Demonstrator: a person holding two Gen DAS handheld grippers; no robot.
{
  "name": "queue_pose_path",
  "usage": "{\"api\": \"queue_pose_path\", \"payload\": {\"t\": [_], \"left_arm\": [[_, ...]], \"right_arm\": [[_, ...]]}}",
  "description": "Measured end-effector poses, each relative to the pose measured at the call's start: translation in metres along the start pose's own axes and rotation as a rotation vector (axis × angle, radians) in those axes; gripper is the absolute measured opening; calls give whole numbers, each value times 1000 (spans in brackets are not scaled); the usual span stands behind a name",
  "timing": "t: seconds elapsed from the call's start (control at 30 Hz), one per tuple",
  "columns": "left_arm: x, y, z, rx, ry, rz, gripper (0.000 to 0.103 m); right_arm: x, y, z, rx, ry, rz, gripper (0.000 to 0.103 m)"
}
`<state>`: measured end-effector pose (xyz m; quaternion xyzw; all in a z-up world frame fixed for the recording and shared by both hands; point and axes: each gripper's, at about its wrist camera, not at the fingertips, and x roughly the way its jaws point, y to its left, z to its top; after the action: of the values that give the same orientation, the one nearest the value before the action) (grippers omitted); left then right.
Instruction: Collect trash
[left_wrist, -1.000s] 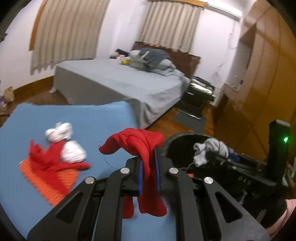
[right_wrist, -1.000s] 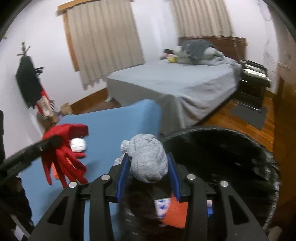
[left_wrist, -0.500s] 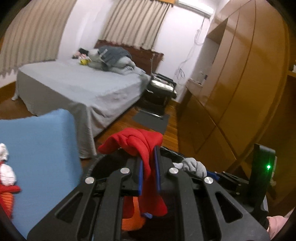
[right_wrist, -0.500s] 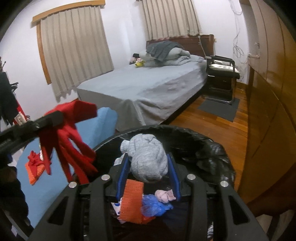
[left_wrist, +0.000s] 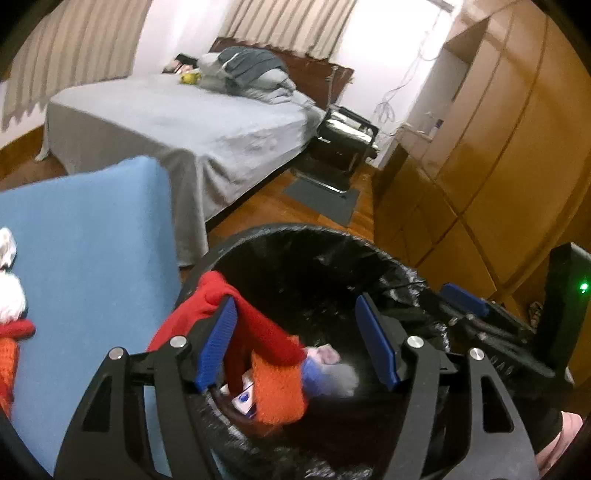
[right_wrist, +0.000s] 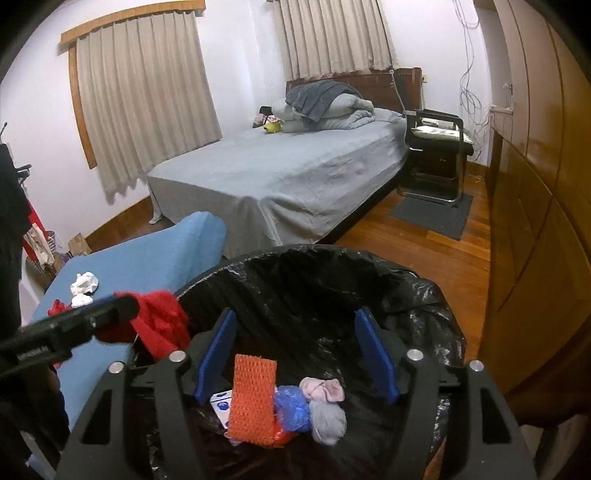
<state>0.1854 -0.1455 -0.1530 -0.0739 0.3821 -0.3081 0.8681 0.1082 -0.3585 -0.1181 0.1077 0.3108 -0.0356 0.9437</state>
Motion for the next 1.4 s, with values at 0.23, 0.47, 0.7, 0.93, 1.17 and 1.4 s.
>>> {"api": "queue_pose_path", "payload": {"t": [0.23, 0.47, 0.7, 0.93, 1.17, 1.4], "left_arm": [[-6, 14, -21, 15, 60, 19, 65], [-24, 16, -31, 36, 51, 30, 65], [-66, 37, -26, 17, -50, 111, 65], [-102, 78, -31, -29, -103, 252, 64], [-121, 107, -39, -74, -132, 359, 63], [-129, 123, -45, -100, -146, 390, 63]], "right_arm": [[0, 3, 2, -3, -8, 11, 72], [0, 14, 5, -9, -12, 34, 72], [1, 34, 10, -34, -19, 73, 73], [18, 76, -2, -75, 23, 154, 73], [44, 126, -22, -130, 78, 216, 71], [61, 153, -34, -178, 138, 234, 60]]}}
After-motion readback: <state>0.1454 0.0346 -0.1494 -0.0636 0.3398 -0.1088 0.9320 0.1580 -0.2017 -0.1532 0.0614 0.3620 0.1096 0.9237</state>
